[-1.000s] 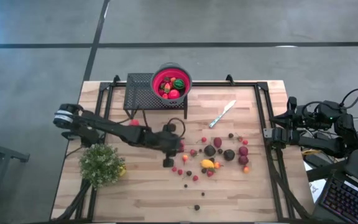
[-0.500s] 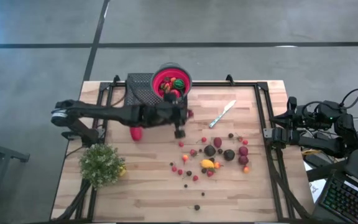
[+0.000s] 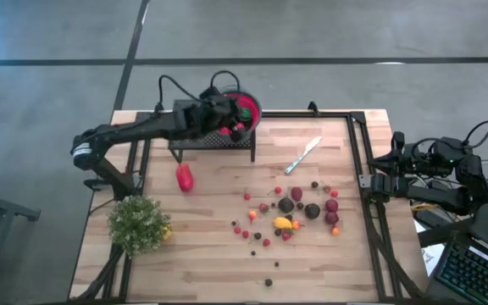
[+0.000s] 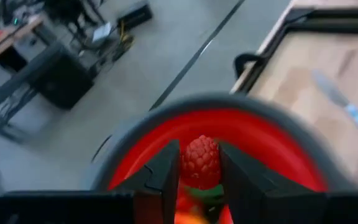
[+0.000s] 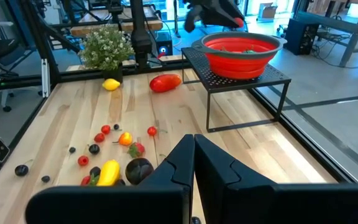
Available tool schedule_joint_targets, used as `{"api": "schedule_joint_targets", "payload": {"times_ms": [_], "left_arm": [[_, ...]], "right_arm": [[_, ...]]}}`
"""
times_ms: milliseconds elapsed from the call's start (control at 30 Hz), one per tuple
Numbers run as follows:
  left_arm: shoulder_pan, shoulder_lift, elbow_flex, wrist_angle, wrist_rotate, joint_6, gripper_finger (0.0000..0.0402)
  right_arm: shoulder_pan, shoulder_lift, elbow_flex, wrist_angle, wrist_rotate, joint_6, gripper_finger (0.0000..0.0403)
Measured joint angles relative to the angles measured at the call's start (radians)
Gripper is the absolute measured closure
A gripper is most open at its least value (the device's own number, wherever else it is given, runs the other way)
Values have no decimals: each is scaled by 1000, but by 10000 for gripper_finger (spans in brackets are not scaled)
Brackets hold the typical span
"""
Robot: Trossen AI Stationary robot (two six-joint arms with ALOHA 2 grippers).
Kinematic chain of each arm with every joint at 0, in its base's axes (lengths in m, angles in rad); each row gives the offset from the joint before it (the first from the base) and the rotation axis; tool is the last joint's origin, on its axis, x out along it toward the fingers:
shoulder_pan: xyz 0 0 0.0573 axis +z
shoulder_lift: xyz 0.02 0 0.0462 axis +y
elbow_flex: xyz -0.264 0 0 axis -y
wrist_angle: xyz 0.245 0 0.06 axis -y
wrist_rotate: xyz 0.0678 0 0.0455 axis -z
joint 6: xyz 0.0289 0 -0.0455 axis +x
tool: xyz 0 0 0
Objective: Pick & Place Fruit
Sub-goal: Put the red raspberry into the red gray strainer bowl on the shelf, then put the blueberry into the red gray strainer bowl on the shelf
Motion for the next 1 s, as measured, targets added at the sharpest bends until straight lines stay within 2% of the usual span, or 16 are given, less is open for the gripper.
{"api": "schedule_joint_targets", "payload": {"times_ms": [200, 467, 600, 800, 1000], "left_arm": [[65, 0, -10, -14, 0, -33, 271], [77, 0, -12, -33, 3, -13, 183], [45, -4, 15, -113, 15, 38, 163], [-72, -28, 57, -160, 142, 61, 167], [-213, -33, 53, -198, 322, 75, 168]], "right_arm": [[0, 0, 0, 0, 0, 2, 394], [0, 0, 0, 0, 0, 0, 394], [0, 0, 0, 0, 0, 0, 394], [0, 0, 0, 0, 0, 1, 394], [0, 0, 0, 0, 0, 1, 394]]}}
